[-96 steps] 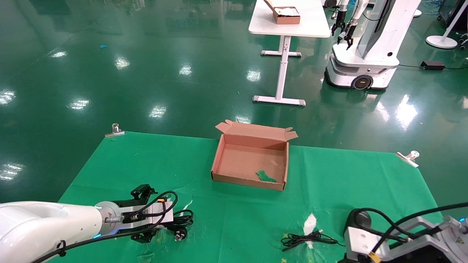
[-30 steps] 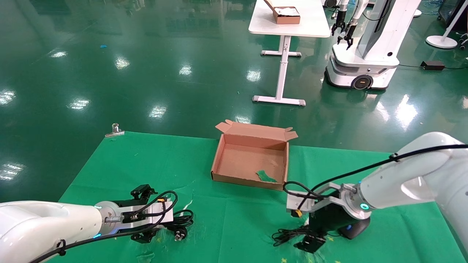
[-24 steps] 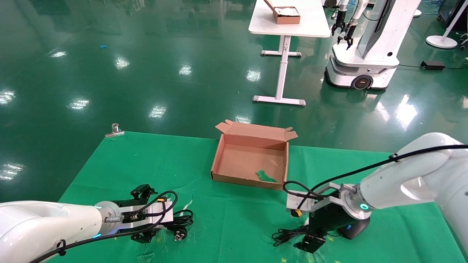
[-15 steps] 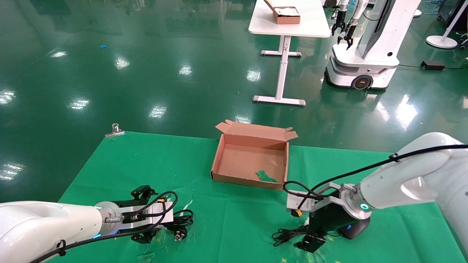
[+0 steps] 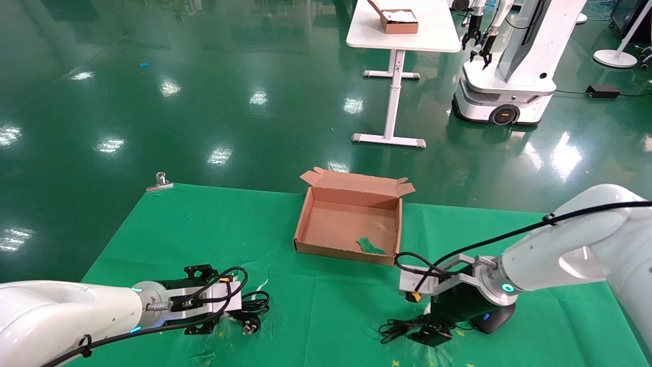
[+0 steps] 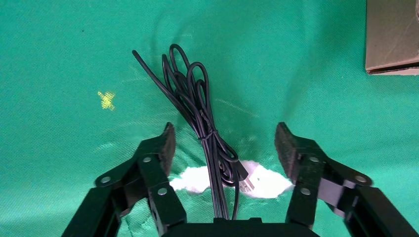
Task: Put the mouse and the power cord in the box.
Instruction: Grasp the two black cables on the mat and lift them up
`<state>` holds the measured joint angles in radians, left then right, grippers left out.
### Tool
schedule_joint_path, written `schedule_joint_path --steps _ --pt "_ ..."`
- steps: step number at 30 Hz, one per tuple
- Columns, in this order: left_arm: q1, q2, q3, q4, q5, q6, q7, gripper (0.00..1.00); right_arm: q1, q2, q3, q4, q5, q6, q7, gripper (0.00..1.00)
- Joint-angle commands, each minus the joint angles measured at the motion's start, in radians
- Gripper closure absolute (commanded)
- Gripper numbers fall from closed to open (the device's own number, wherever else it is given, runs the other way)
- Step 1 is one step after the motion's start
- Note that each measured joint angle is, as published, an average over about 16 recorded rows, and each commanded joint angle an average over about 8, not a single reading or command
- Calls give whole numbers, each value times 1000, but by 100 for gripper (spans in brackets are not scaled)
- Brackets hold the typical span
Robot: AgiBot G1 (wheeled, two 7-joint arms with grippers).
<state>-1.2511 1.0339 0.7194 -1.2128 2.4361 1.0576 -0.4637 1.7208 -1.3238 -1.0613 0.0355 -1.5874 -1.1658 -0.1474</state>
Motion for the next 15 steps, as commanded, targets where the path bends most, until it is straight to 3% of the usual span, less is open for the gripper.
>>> schedule_joint_path --steps 1,15 --pt "0 0 0 0 0 0 0 100 0 0 0 0 0 0 0 100" --pt "0 0 0 0 1 0 0 100 0 1 0 1 0 -1 -1 100"
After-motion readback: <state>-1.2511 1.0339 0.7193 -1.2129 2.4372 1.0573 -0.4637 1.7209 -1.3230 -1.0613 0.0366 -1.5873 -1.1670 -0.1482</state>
